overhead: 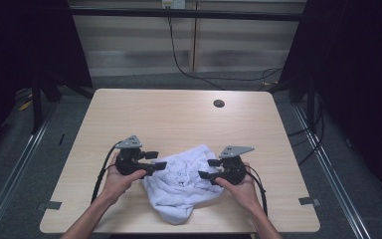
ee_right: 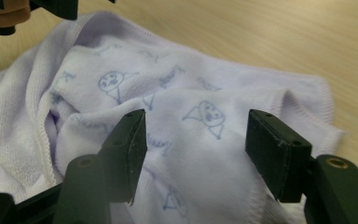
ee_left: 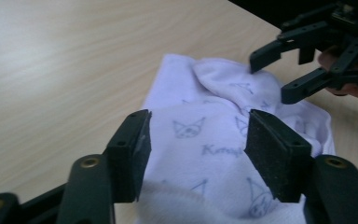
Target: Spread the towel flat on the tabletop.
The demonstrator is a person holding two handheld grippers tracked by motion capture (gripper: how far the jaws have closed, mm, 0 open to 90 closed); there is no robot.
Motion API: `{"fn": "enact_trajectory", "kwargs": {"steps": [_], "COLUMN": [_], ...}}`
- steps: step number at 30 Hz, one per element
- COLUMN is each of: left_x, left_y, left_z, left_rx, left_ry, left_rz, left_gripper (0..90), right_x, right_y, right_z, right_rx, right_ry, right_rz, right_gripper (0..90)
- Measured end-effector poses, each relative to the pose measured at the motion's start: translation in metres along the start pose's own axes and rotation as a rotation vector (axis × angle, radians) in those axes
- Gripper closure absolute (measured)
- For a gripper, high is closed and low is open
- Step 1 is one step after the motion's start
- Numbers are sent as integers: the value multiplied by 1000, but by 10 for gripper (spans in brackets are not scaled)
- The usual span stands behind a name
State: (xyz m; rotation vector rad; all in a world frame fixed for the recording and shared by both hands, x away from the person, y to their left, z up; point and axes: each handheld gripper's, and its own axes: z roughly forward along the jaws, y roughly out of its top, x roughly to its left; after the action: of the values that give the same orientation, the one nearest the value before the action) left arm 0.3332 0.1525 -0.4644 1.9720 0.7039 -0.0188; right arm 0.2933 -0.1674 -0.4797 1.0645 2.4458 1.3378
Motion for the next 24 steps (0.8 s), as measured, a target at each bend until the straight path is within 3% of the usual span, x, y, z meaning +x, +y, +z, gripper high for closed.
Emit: {"fn": "enact_trajectory", "kwargs": {"steps": [1, 3, 4, 6, 8, 10, 11, 12, 13, 14, 16, 19, 20, 24], "left_x": [0, -2, -2, 0, 1, -1, -1, -2, -4, -6, -8, -5, -5, -2], "left_y": [0, -4, -7, -15, -17, -18, -18, -18, -19, -19, -17, -17, -17, -12], "left_z": [0, 9, 12, 19, 20, 20, 21, 21, 22, 21, 17, 7, 7, -6], "left_rx": [0, 62, 67, 112, 123, 139, 160, 177, 182, 181, 168, 118, 118, 37], "left_ry": [0, 3, -1, -5, -10, -21, -24, -16, -6, 4, 1, -17, -17, -35], "left_rz": [0, 22, 22, 12, 21, 37, 52, 60, 68, 83, 92, 71, 71, 34], "left_gripper": [346, 298, 287, 282, 292, 398, 398, 497, 532, 532, 638, 713, 726, 744], "right_x": [0, 1, 2, 3, 4, 4, 4, 7, 9, 9, 12, 9, 7, 4], "right_y": [0, -4, -6, -9, -9, -10, -10, -10, -10, -10, -9, -7, -6, -3], "right_z": [0, 9, 13, 17, 17, 18, 18, 19, 20, 20, 18, 11, 8, -3], "right_rx": [0, 26, 35, 45, 45, 35, 35, 39, 39, 39, 33, 4, -13, -44], "right_ry": [0, -10, -19, -30, -41, -50, -50, -50, -52, -52, -57, -56, -57, -76], "right_rz": [0, 0, -7, -13, -18, -5, -5, -12, -23, -23, -19, 6, 12, 23], "right_gripper": [376, 362, 371, 410, 449, 522, 522, 591, 652, 652, 742, 781, 788, 802]}}
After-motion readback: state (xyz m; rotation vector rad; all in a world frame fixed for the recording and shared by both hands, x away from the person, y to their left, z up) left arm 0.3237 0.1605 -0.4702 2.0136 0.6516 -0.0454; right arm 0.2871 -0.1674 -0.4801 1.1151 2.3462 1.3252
